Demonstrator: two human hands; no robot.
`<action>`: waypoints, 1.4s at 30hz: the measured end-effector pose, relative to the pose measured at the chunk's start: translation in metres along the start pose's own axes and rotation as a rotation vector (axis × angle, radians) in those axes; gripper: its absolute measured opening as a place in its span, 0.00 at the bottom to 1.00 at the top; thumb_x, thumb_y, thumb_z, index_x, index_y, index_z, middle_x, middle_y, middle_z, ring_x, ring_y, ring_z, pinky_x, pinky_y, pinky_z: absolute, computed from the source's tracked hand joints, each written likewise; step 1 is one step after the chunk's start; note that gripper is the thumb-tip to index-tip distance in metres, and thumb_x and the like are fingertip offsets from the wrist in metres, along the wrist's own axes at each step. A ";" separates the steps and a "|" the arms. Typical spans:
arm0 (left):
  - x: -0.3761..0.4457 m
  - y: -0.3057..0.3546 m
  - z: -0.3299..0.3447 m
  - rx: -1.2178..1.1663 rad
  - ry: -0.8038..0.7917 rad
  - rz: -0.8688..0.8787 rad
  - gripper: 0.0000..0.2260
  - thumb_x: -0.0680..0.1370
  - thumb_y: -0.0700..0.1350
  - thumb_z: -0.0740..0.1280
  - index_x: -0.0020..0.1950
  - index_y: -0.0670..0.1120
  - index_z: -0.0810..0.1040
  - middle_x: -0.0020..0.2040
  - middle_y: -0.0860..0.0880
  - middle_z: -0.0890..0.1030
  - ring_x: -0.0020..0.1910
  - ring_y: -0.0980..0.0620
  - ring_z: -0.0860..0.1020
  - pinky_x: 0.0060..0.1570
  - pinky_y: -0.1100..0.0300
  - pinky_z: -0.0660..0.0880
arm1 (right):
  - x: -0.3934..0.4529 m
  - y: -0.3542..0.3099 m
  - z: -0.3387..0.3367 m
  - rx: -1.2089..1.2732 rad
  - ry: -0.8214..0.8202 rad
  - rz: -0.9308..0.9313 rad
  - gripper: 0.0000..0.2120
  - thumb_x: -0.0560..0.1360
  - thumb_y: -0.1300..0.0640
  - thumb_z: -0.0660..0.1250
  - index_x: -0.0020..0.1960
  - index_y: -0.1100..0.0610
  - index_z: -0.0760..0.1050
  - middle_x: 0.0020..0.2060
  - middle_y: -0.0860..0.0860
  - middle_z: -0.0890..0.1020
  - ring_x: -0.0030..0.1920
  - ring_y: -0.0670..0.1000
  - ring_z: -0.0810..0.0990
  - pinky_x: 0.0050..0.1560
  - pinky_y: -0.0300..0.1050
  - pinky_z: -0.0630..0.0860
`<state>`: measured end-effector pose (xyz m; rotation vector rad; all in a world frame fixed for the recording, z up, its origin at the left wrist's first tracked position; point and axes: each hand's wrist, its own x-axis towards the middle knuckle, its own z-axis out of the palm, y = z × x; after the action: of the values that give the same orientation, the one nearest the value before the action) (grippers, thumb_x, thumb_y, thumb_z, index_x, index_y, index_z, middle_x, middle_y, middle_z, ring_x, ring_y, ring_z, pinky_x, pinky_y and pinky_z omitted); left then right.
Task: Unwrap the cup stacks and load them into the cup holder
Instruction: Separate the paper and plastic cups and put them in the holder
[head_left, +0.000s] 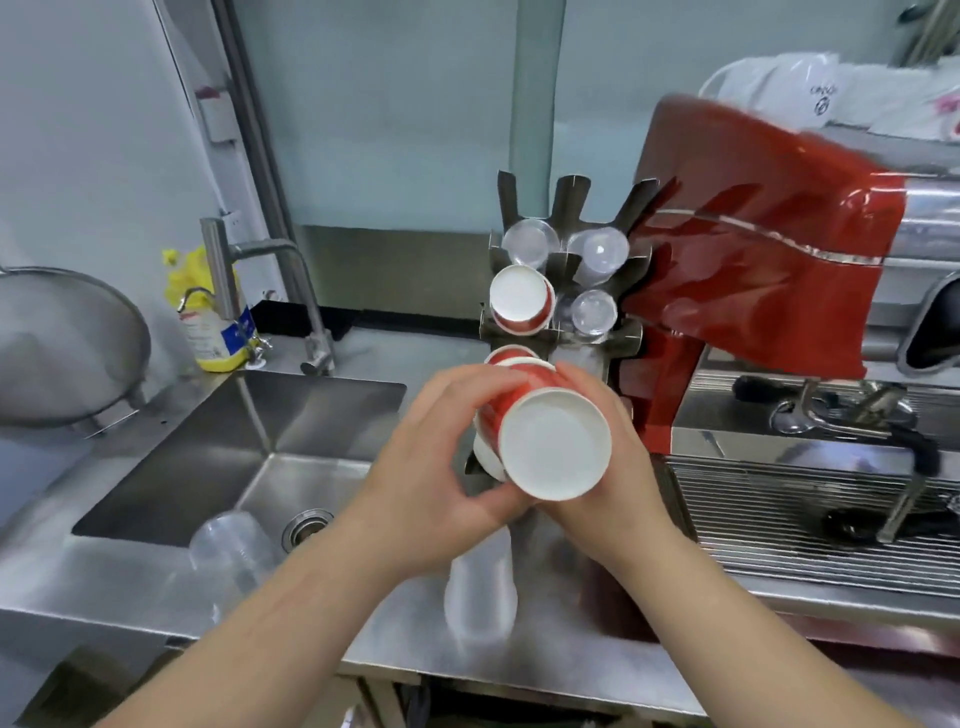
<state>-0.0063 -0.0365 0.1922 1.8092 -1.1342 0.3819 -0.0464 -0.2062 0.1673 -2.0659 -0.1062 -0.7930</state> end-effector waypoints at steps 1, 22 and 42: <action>0.002 -0.007 -0.003 -0.008 -0.008 0.008 0.32 0.66 0.44 0.79 0.65 0.60 0.69 0.64 0.69 0.70 0.66 0.58 0.71 0.64 0.62 0.70 | -0.001 0.000 0.006 -0.022 0.023 0.012 0.36 0.61 0.55 0.78 0.62 0.34 0.67 0.61 0.36 0.75 0.64 0.41 0.73 0.64 0.45 0.72; 0.033 -0.127 0.024 -0.211 -0.165 -0.112 0.29 0.67 0.50 0.73 0.67 0.58 0.68 0.67 0.58 0.70 0.69 0.58 0.69 0.66 0.66 0.68 | 0.035 0.068 0.063 -0.125 0.098 0.402 0.38 0.61 0.46 0.76 0.66 0.34 0.62 0.65 0.39 0.72 0.66 0.43 0.71 0.67 0.50 0.69; 0.049 -0.160 0.048 -0.077 -0.219 -0.132 0.31 0.67 0.45 0.76 0.67 0.57 0.68 0.68 0.50 0.70 0.70 0.66 0.64 0.66 0.75 0.60 | 0.056 0.101 0.056 -0.189 -0.048 0.371 0.42 0.63 0.54 0.78 0.72 0.47 0.62 0.67 0.43 0.68 0.65 0.40 0.68 0.65 0.37 0.66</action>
<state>0.1419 -0.0816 0.1127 1.8788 -1.1531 0.0624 0.0617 -0.2355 0.1048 -2.1931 0.3292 -0.5399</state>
